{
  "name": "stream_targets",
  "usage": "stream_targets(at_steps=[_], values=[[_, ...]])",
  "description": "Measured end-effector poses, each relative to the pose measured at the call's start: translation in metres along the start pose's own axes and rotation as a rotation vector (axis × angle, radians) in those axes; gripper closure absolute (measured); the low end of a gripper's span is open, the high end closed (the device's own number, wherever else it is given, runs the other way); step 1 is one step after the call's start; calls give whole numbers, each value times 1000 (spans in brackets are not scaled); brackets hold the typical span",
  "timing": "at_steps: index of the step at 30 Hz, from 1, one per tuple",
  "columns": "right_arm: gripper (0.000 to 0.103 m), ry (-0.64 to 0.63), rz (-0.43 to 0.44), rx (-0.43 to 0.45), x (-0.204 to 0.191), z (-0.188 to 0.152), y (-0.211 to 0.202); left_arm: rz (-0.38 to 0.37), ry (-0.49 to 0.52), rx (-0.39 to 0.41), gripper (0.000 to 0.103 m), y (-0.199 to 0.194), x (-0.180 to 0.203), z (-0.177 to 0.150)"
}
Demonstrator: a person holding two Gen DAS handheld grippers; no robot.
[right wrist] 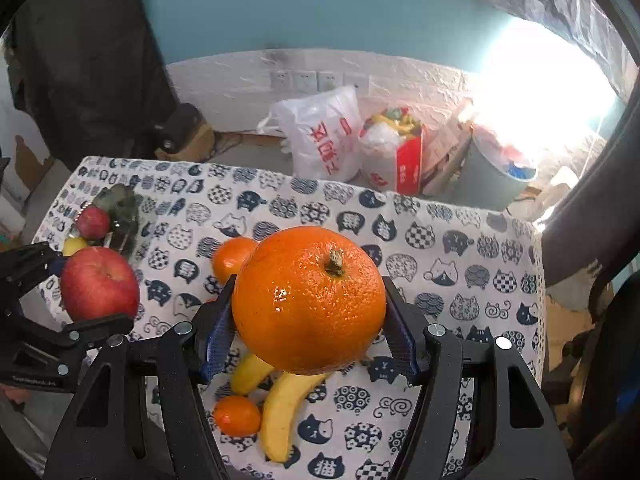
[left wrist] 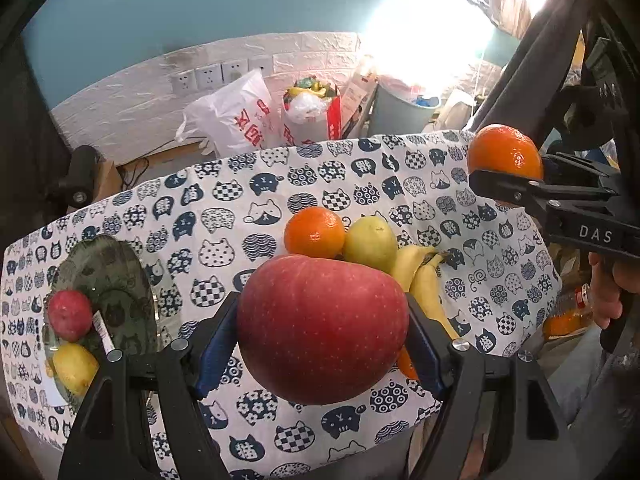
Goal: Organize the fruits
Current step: 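Carry the red apple in the left tool while the right tool carries the orange toward the plate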
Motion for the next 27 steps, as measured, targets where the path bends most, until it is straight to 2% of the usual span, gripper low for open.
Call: stream_targets(at_steps=[13,27], values=[[37,-43,41,23,-33,14,-2,38,-48,52,25,-28,-28,-1],[37,-89,141,-21,-95,26,31,111,-142,54,25,-41,-80,-19]])
Point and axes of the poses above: each gripper's, at about its wrist camera, not at the fingertips, and y roughly the way its jaws point, x to its right, z to its top, the point moved 1 cm from there along y, roughly the way its jaws point, and after that the axes turned 15 degrees about x, right-handed, at the moved point
